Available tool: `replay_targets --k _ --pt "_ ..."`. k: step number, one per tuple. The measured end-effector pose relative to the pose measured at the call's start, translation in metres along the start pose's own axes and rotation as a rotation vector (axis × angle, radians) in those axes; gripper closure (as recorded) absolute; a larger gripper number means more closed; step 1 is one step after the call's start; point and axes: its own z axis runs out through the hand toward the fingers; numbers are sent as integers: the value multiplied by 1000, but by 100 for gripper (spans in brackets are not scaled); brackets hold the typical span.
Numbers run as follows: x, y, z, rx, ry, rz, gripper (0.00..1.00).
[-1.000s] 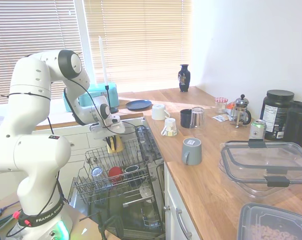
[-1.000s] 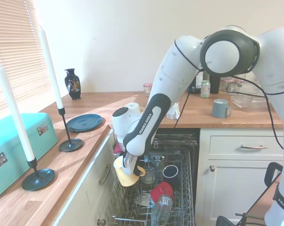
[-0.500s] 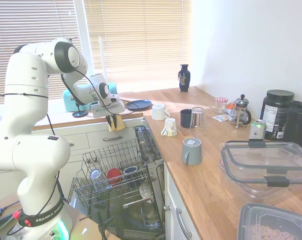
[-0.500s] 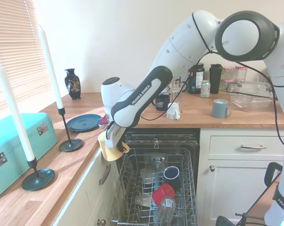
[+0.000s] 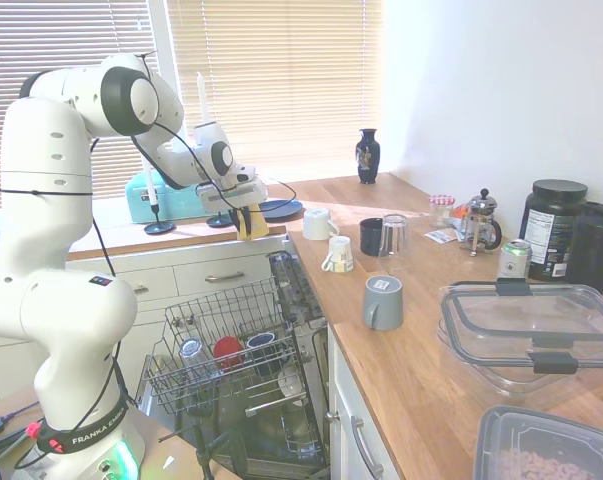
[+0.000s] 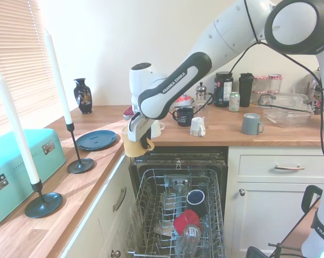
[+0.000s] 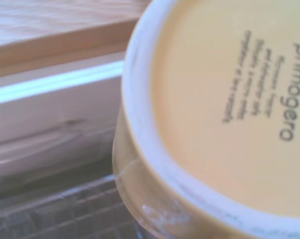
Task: Unload the yellow mug from the dishwasher
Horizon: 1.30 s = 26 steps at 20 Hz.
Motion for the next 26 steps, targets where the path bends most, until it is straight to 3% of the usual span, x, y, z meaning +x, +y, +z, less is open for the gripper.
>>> replay_targets --k 6,16,26 --pt "-1 52 -31 -11 8 63 100" --pt "16 143 -10 -58 -20 216 100" --pt "87 184 23 -82 -65 289 100"
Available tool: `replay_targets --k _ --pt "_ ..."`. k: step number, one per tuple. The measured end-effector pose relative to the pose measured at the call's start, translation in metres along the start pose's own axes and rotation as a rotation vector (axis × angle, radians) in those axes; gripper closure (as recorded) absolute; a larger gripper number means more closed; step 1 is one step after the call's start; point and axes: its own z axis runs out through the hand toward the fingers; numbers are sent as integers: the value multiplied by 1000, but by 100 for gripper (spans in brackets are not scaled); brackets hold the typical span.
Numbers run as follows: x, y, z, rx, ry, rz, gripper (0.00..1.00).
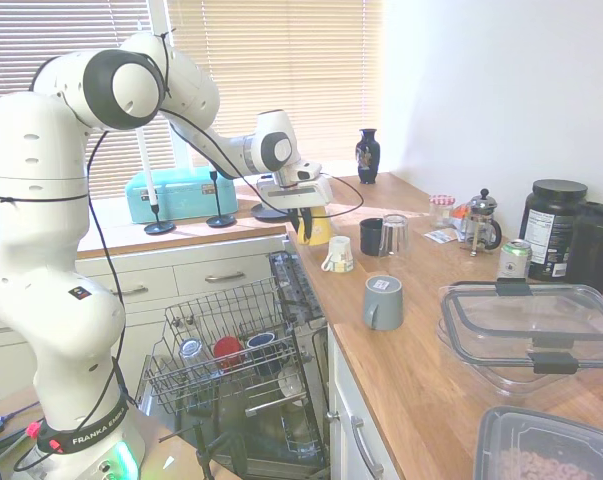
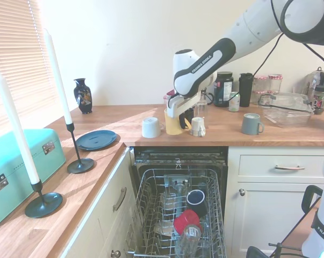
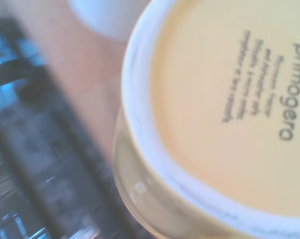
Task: Unload the yellow mug from the dishwasher
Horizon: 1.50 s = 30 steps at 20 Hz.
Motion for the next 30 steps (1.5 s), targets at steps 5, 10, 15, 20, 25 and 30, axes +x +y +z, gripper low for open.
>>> replay_targets --k 5,10,15,20,25,30 --pt "33 1 18 -25 -31 11 100" --pt "42 -15 31 -40 -51 2 100" --pt "44 -23 41 -43 -66 14 0" --pt "46 -23 46 -61 -102 59 0" --pt "48 -18 48 -65 -104 96 0" --pt "50 -23 35 -47 -83 131 0"
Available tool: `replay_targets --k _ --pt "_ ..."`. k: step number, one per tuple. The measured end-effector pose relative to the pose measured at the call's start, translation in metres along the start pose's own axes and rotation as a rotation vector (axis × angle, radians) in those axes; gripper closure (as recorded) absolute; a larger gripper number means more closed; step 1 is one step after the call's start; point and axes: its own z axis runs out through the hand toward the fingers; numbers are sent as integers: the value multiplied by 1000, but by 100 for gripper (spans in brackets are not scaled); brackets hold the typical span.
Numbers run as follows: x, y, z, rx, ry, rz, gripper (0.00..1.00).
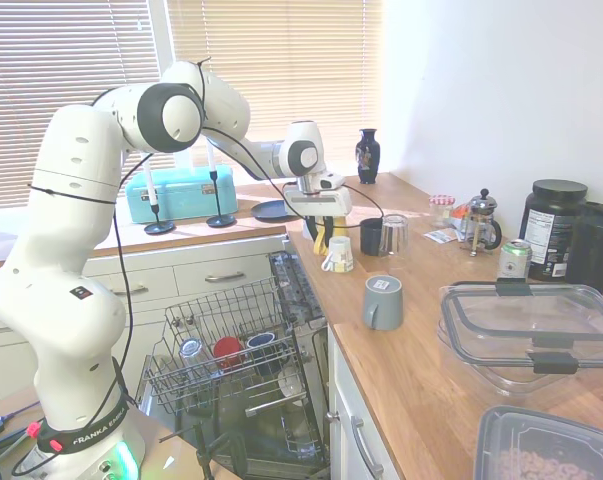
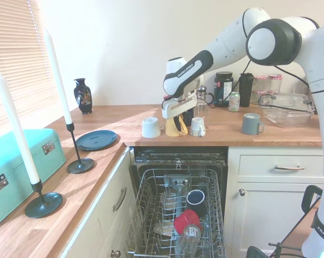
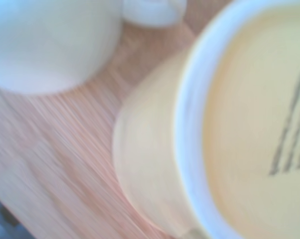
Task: Unload the yellow mug from the dishwasher
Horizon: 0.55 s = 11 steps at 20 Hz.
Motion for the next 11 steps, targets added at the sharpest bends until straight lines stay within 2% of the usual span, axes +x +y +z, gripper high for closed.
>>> replay_targets --k 4,8,11 --pt "-15 -5 -49 39 57 29 0" --pt "-62 5 -95 53 120 45 0" --pt "-112 13 -101 48 114 32 0"
